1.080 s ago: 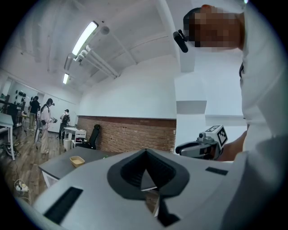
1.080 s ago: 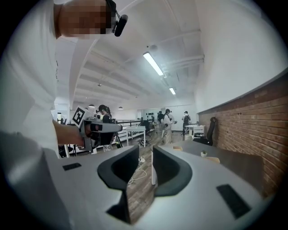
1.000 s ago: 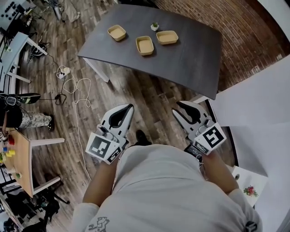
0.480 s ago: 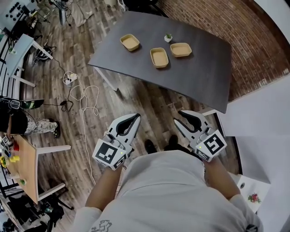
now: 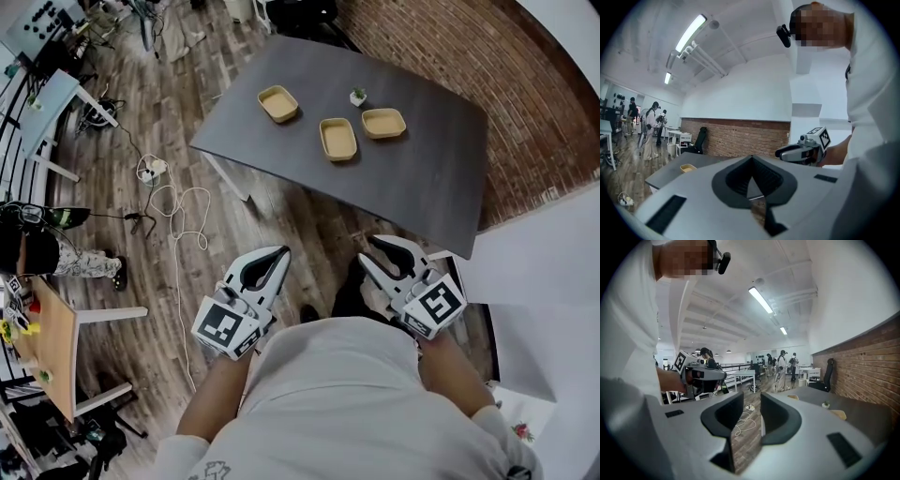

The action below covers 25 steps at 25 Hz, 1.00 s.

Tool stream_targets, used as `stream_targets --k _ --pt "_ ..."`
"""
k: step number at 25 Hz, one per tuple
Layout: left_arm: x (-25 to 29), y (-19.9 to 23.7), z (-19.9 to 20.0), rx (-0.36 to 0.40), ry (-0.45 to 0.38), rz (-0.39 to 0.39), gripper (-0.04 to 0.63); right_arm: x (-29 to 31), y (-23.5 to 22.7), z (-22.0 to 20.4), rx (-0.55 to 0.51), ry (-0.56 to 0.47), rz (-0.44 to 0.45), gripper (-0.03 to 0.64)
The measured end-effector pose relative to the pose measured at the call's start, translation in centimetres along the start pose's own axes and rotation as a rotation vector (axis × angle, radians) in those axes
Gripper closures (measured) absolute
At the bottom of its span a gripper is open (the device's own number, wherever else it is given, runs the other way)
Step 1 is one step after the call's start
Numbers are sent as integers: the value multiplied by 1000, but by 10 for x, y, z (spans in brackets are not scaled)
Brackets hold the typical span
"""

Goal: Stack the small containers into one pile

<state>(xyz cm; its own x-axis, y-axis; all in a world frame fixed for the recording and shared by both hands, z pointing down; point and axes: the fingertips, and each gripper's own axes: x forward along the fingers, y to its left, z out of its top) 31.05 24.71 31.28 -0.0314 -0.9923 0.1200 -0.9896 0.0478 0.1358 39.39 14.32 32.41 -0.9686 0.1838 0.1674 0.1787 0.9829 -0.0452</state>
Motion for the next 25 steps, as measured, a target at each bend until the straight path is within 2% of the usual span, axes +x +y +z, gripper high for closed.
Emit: stream_targets --k 11,19,25 --pt "70 40 2 -19 29 68 584 29 -88 -6 34 16 18 497" --pt "157 69 3 -28 72 103 584 39 -185 -22 80 65 27 496" --pt "219 83 8 -36 76 144 584 18 -264 -28 106 88 10 494"
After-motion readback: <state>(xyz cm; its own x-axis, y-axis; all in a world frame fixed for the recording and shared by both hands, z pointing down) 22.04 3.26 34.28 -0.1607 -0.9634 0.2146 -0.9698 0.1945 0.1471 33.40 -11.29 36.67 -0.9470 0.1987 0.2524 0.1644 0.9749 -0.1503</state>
